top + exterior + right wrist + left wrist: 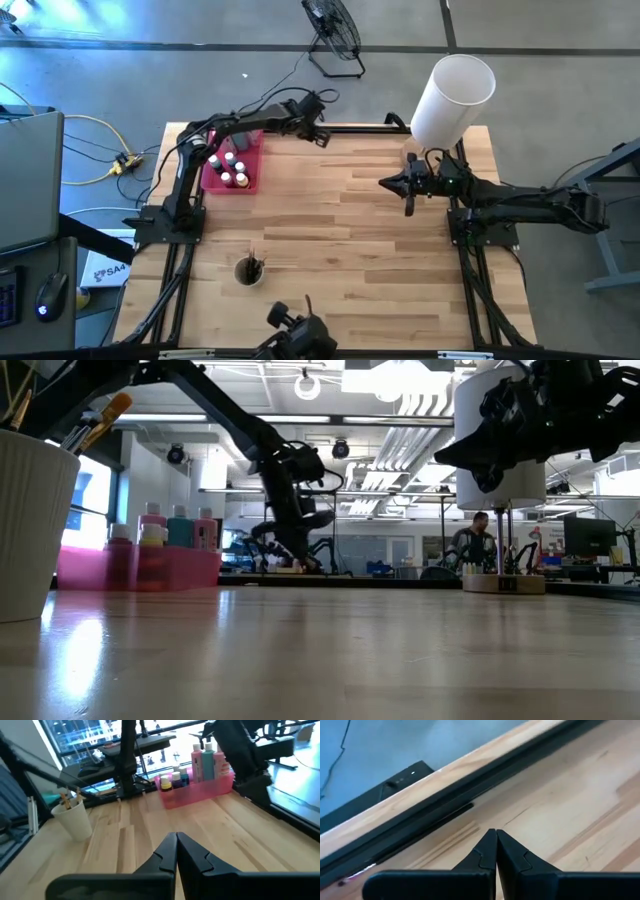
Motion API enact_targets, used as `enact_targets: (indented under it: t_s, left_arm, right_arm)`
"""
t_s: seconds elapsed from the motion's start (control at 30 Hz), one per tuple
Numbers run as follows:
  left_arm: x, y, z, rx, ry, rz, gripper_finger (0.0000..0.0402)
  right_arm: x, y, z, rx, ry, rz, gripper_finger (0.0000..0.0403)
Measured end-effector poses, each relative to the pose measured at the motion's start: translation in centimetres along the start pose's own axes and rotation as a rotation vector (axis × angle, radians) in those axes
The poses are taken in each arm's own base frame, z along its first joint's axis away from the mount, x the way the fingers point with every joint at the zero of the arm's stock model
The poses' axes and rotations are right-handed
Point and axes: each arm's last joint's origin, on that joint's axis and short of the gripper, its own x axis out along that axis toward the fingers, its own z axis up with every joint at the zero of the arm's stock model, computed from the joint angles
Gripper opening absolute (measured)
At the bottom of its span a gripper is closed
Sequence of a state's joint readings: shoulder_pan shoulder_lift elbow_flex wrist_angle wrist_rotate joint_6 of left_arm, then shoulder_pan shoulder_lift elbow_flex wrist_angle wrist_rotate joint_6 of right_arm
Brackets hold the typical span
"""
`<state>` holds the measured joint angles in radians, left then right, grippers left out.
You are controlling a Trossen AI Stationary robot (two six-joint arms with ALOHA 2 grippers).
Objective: Pick & Place Paint Supplies
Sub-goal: Put the silver paintbrush into the light brown cup
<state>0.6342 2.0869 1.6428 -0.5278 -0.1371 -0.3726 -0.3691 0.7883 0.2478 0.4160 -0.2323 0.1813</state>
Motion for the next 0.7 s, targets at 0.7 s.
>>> enact_targets:
  t_s: [0.7]
  left_arm:
    - [-0.1, 1.2, -1.4, 0.046, 0.169, 0.054, 0.0000]
  right_arm:
    - [0.0, -0.4, 0.2, 0.198, -0.058, -0.149, 0.0002]
